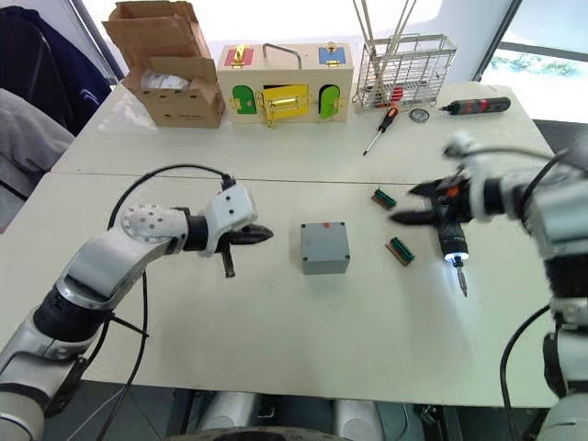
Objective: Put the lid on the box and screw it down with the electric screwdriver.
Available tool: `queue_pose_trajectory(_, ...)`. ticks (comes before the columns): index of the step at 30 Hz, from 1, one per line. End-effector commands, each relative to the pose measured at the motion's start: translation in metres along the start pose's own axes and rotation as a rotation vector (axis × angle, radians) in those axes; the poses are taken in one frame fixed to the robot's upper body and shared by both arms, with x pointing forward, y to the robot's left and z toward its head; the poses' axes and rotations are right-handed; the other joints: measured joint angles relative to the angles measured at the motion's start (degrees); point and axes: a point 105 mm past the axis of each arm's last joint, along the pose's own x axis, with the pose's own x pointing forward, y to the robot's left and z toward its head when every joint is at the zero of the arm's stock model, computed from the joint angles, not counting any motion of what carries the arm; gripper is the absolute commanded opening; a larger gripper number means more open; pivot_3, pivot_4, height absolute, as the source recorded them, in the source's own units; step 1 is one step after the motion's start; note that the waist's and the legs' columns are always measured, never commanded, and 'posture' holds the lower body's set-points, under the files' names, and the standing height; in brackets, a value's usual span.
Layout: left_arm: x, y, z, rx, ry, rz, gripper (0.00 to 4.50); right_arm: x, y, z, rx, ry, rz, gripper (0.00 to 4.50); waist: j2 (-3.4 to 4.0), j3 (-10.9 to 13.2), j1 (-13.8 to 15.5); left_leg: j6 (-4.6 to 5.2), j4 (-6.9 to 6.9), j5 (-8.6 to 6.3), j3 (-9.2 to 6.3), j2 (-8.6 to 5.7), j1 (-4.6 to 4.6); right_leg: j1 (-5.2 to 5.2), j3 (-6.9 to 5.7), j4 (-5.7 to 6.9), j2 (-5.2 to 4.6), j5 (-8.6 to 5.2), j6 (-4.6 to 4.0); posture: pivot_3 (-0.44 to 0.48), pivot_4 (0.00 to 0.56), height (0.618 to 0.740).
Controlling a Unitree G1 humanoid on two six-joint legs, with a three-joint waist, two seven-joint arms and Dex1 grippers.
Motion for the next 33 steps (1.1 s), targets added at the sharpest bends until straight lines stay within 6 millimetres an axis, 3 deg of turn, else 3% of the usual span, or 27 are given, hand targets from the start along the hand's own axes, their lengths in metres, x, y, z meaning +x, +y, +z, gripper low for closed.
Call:
queue_pose_trajectory(1,0.009,-0.002,0.001,0.030,-0.006,0.000,0.00,0.017,0.041,-0.001,-0.163,0.014,0.092,4.48,0.00,0.0,0.1,0.01,0.05,0.00,0.03,-0.04,0.00,0.00,0.05,-0.01,-0.02,0.00,0.00,0.000,0.150,0.740)
queue_pose_trajectory(7,0.026,-0.005,-0.001,-0.110,-0.069,-0.014,0.00,0.038,0.056,-0.023,-0.146,0.040,0.084,4.48,-0.08,0.0,-0.3,0.23,0.44,-0.12,0.01,-0.08,-0.04,0.07,0.07,-0.01,-0.05,0.00,0.00,0.000,0.150,0.740)
queue_pose_trajectory(12,0.034,-0.005,0.004,-0.147,-0.104,-0.030,0.00,0.052,0.058,-0.022,-0.115,-0.007,0.063,4.48,-0.08,0.0,-0.3,0.22,0.41,-0.12,0.01,-0.04,-0.03,0.02,0.06,0.02,-0.02,0.00,0.00,0.000,0.150,0.740)
queue_pose_trajectory(16,0.044,0.003,0.005,-0.126,-0.098,-0.011,0.00,0.061,0.072,-0.014,-0.086,-0.054,0.111,4.48,-0.08,0.0,-0.1,0.21,0.43,-0.12,0.01,-0.05,-0.03,0.05,0.06,0.02,-0.02,0.00,0.00,0.000,0.150,0.740)
queue_pose_trajectory(20,0.059,0.012,0.016,-0.083,-0.130,-0.010,0.00,0.061,0.090,-0.016,-0.076,-0.034,0.175,4.48,-0.09,0.0,-0.1,0.22,0.48,-0.12,-0.03,-0.09,-0.05,0.07,0.04,0.02,-0.03,0.00,0.00,0.000,0.150,0.740)
queue_pose_trajectory(26,0.072,0.025,0.021,-0.066,-0.158,0.039,0.00,0.062,0.101,-0.015,-0.077,-0.032,0.187,4.48,-0.09,0.0,-0.2,0.23,0.48,-0.12,-0.02,-0.09,-0.05,0.06,0.03,0.03,-0.03,0.00,0.00,0.000,0.150,0.740)
queue_pose_trajectory(33,0.040,0.041,0.003,-0.020,-0.090,0.142,0.00,0.042,0.061,-0.017,-0.175,0.023,-0.015,4.48,-0.09,0.0,-0.3,0.23,0.49,-0.13,-0.01,-0.08,-0.05,0.04,0.04,0.04,-0.03,0.00,0.00,0.000,0.150,0.740)
